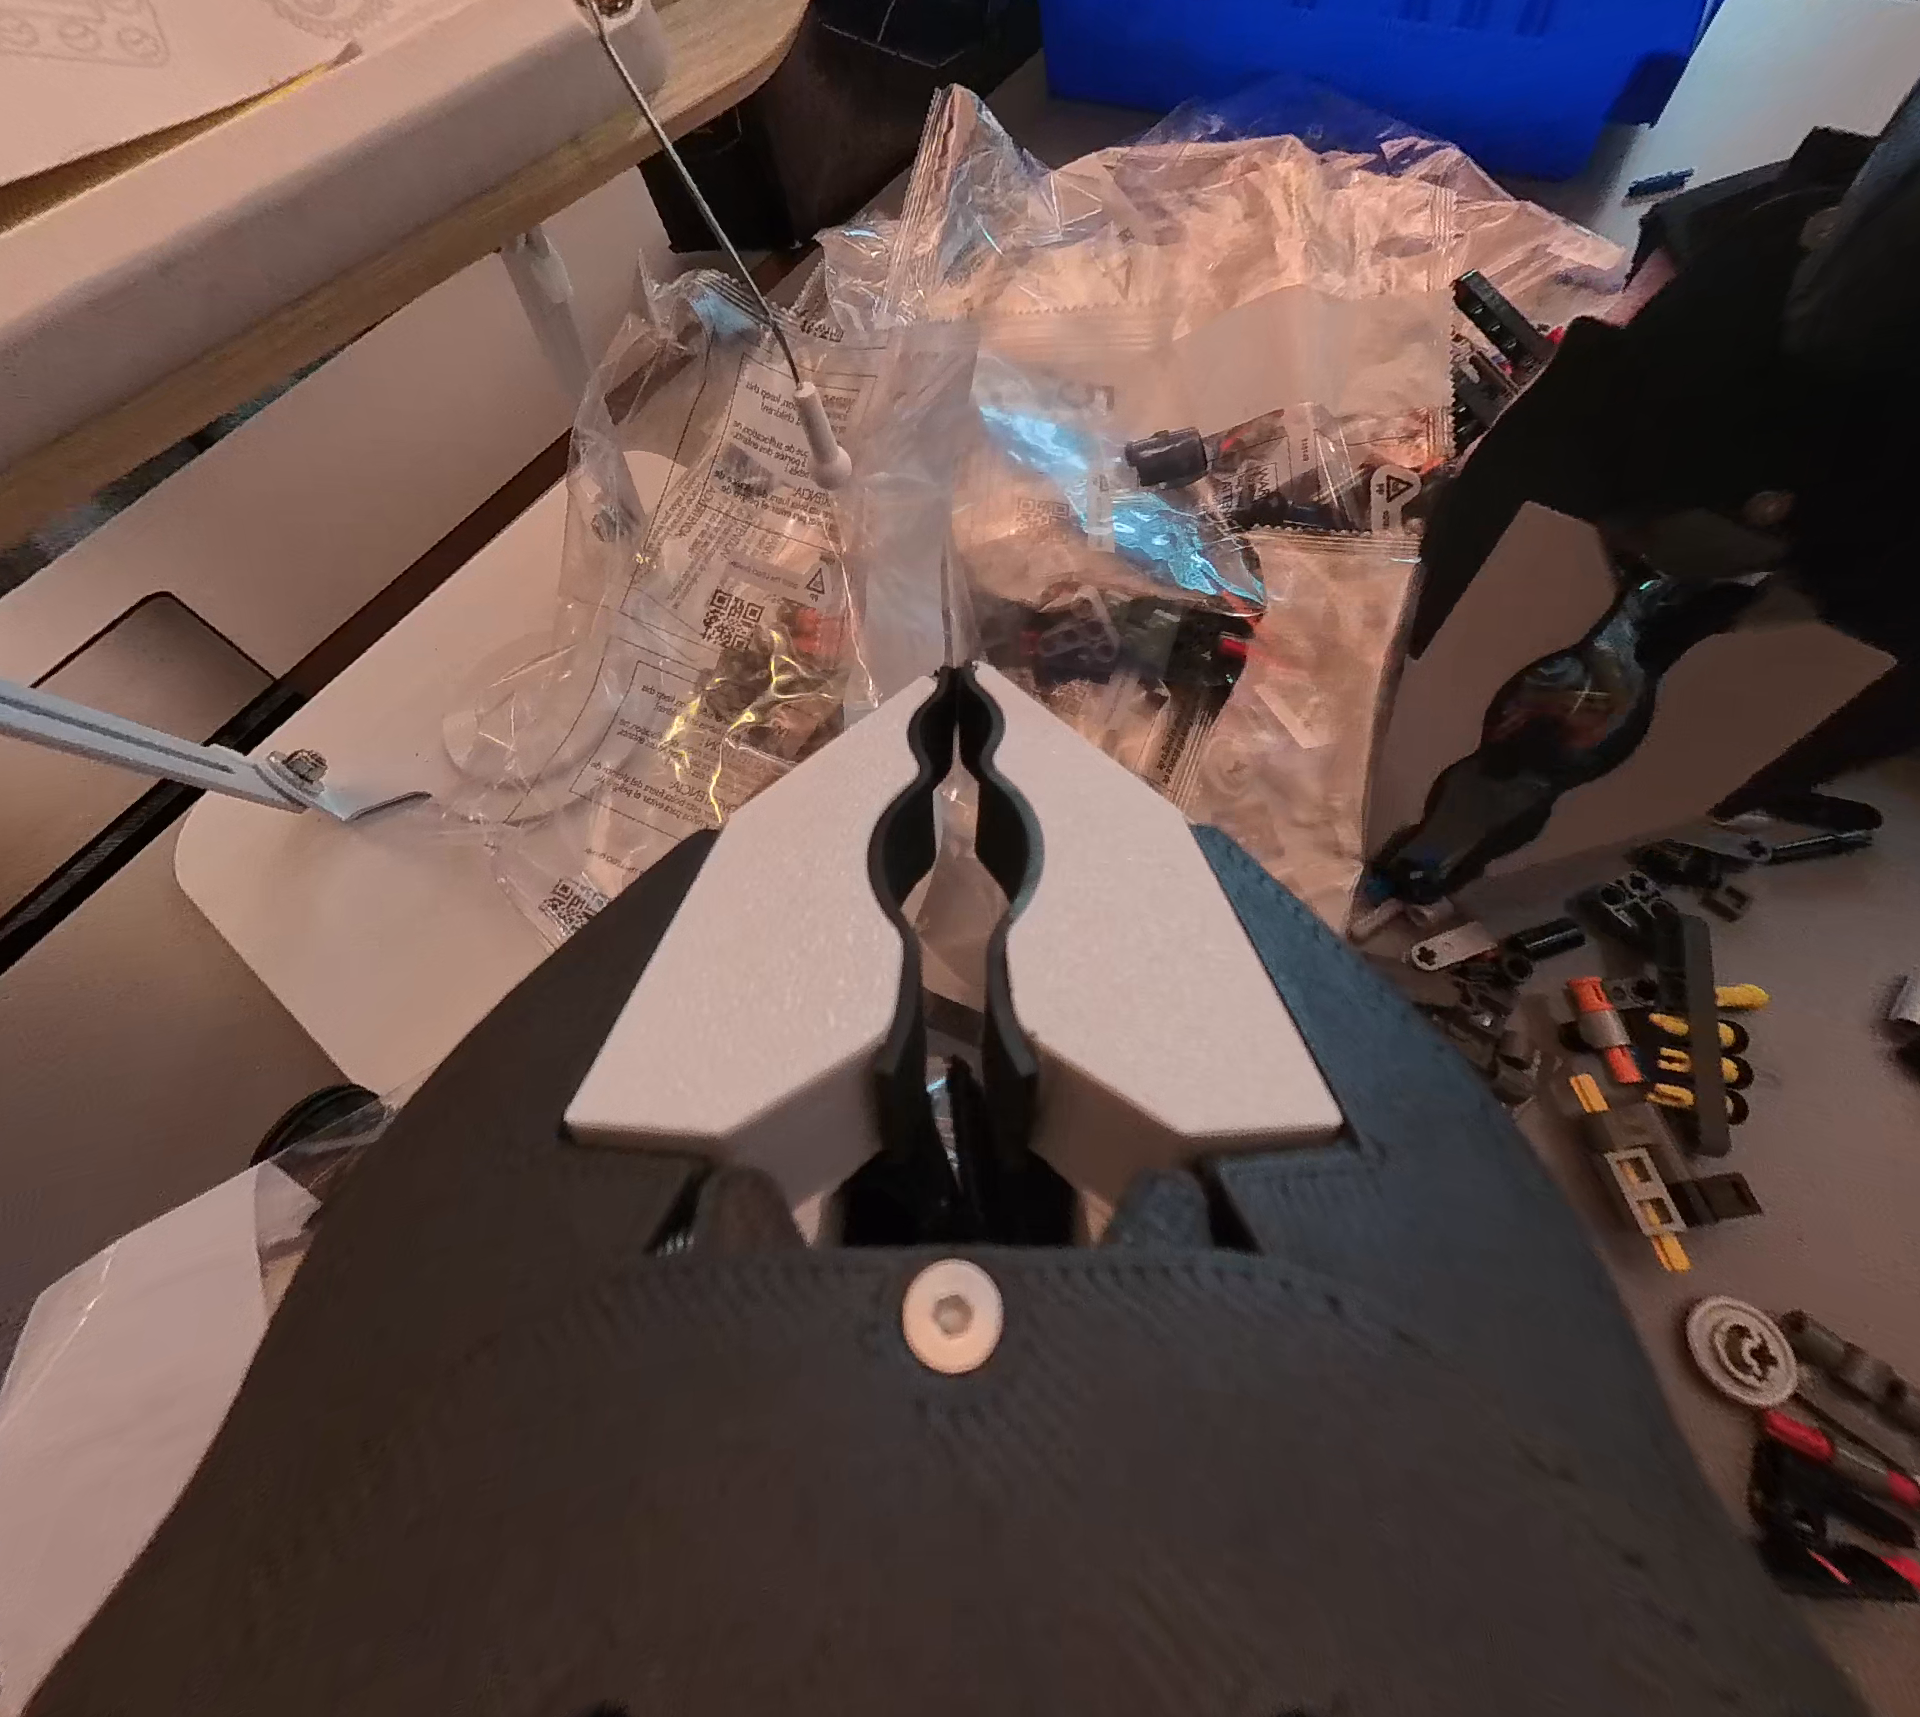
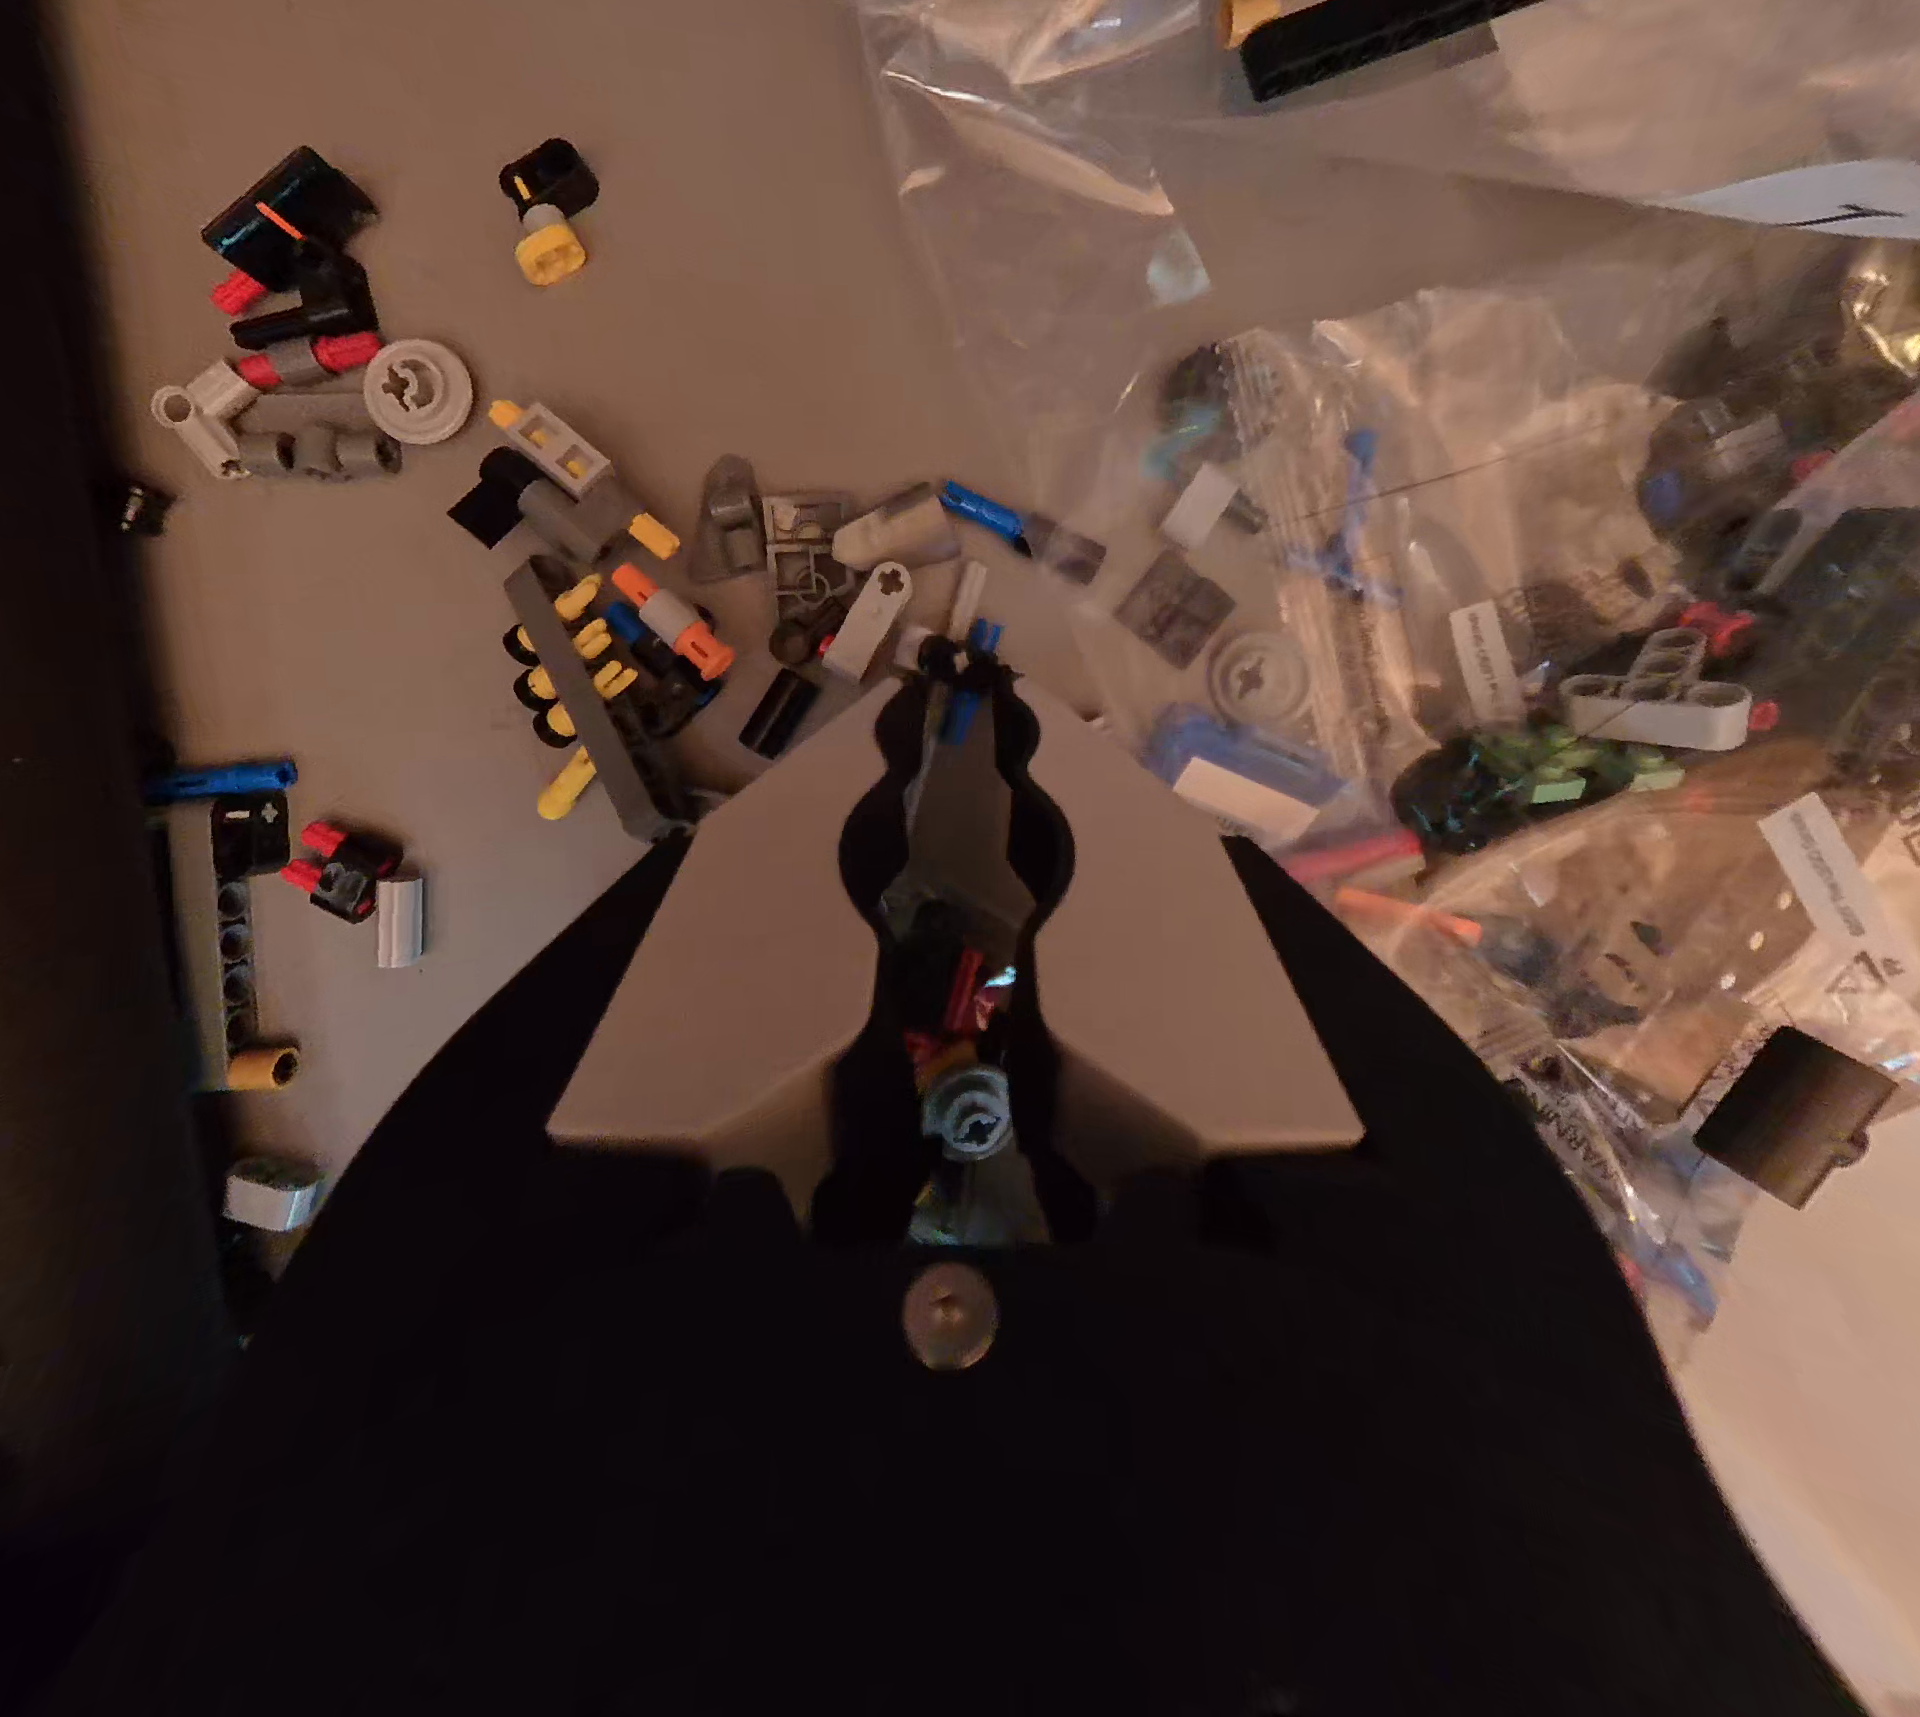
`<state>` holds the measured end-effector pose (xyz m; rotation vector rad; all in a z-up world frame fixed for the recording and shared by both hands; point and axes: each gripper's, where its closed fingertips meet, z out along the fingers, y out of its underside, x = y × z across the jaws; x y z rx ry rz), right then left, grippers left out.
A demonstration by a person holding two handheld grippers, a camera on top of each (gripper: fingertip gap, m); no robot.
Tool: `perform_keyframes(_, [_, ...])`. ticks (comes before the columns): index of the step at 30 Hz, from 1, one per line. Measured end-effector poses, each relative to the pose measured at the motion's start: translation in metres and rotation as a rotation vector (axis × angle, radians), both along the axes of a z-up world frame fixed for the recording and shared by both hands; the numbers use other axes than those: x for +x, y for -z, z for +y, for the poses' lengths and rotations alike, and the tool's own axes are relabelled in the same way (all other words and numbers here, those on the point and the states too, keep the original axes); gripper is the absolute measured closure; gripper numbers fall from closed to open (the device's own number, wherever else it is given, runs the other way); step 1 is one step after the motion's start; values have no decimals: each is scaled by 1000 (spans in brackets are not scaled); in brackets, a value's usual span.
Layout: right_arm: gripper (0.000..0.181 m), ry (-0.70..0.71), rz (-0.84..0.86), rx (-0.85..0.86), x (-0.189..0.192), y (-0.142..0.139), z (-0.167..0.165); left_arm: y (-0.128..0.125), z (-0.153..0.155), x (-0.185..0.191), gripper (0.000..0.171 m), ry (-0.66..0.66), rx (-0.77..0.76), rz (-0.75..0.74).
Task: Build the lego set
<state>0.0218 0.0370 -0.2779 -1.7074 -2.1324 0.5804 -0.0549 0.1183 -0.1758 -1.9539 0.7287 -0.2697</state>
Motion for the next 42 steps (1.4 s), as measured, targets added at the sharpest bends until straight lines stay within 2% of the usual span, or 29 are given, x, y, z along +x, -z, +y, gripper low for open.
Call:
perform_keyframes(8, [176, -18, 10, -8, 4, -2, -1, 1, 0, 1, 171, 3, -3, 0])
perform_keyframes(20, [176, -80, 138, -60, -1, -26, -14, 10, -4, 5, 171, 37, -44, 3])
perform_keyframes(27, [177, -80, 309, -85, -8, -58, -14, -5, -9, 8, 149, 58, 1, -13])
perform_keyframes(37, [177, -77, 422, 17, -14, -79, -7, -24, -51, 50, 150, 367, 52, -35])
perform_keyframes(42, [177, -83, 444, 77, -16, -84, -4, 1, -67, 65, 150, 470, -47, 39])
